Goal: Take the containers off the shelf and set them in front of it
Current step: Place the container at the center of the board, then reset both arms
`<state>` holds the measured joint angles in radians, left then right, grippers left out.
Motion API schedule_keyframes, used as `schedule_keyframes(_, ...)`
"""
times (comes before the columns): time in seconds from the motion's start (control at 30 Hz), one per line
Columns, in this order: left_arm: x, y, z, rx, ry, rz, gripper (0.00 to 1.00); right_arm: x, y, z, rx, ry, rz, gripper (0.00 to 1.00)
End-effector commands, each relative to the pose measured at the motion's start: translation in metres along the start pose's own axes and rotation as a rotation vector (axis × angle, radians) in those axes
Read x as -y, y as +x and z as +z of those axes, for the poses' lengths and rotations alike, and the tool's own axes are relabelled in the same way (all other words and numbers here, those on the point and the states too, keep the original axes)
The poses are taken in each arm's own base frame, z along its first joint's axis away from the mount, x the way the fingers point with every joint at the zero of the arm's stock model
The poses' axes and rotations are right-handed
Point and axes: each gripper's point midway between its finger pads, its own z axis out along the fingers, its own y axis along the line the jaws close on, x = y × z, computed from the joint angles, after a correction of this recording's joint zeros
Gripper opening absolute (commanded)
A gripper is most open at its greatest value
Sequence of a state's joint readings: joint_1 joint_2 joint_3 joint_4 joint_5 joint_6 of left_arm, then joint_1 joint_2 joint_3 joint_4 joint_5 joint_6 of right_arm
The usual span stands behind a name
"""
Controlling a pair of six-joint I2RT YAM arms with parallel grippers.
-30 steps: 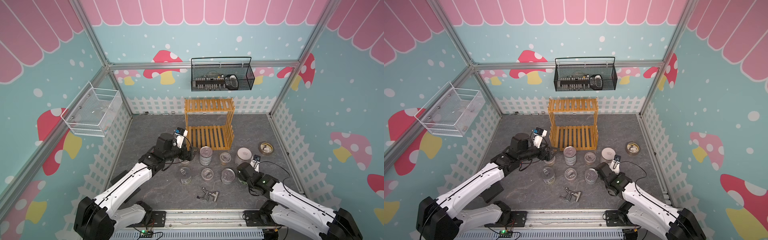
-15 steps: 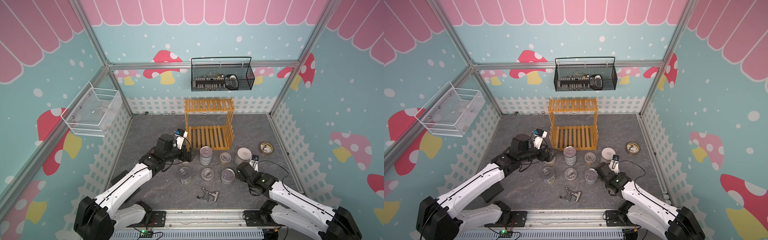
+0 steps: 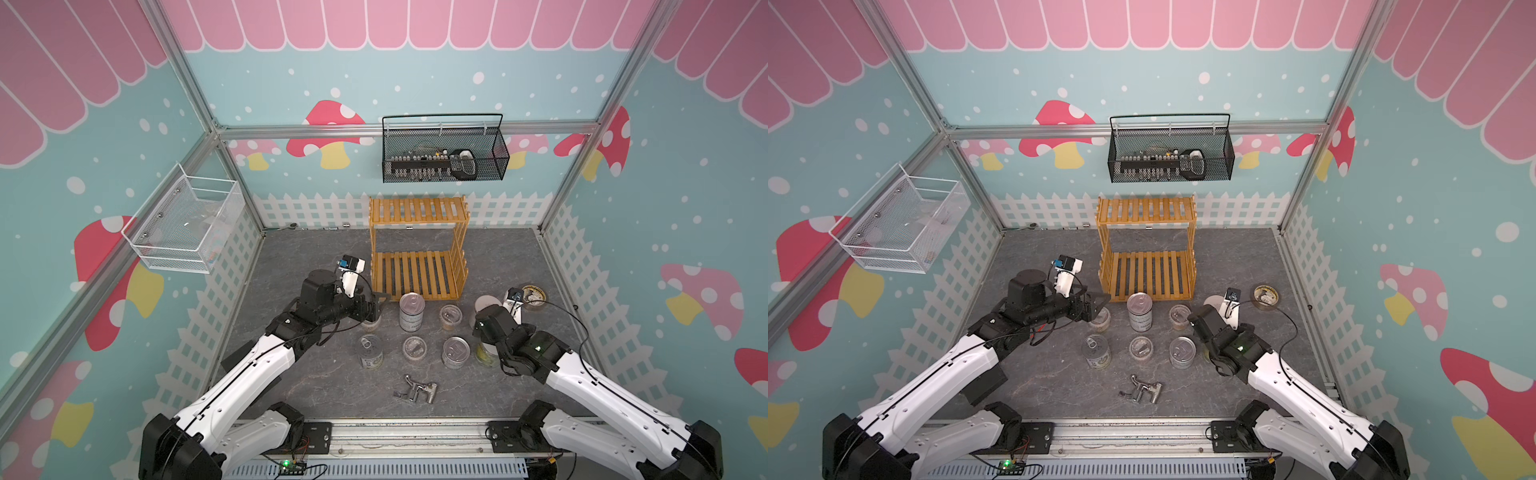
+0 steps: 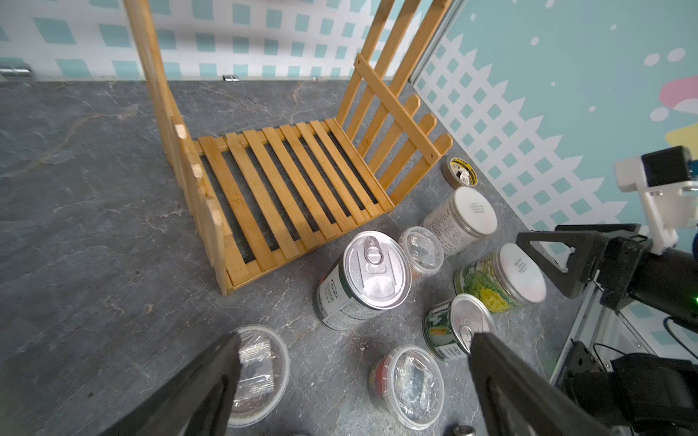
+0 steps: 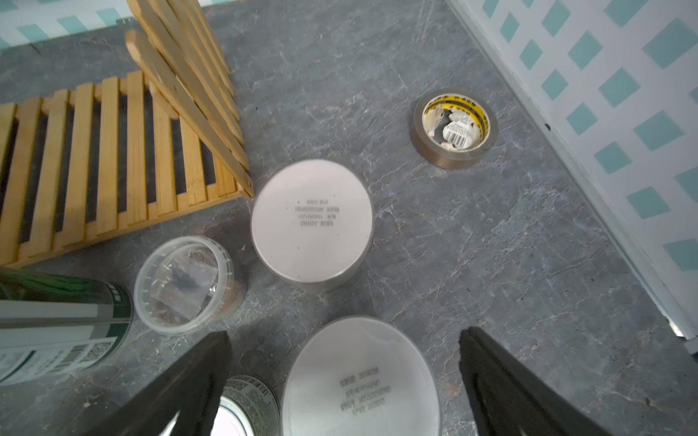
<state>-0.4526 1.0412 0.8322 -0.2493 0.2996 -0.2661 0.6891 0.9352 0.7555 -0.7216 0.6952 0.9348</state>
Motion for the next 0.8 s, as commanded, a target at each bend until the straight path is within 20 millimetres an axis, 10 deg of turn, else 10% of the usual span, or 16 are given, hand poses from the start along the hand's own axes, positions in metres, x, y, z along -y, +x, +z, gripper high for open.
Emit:
schedule_keyframes(0.0, -0.015, -0.005, -0.007, 0.040, -0.059, -0.032, 0.98, 0.013, -0.023, -0.008, 0.061, 0.080, -0.062, 0.99)
schedule_keyframes(0.3, -0.105, -0.050, -0.026, 0.297, -0.400, -0.098, 0.99, 0.014, -0.127, 0.016, 0.256, -0.050, -0.078, 0.99)
schedule_keyframes(0.5, -0.189, -0.035, -0.054, 0.416, -0.635, -0.154, 0.99, 0.056, -0.142, 0.079, 0.305, -0.068, 0.019, 0.99)
schedule_keyframes(0.77, -0.239, 0.003, -0.036, 0.391, -0.742, -0.038, 0.99, 0.085, -0.115, 0.153, 0.336, -0.031, 0.035, 0.99)
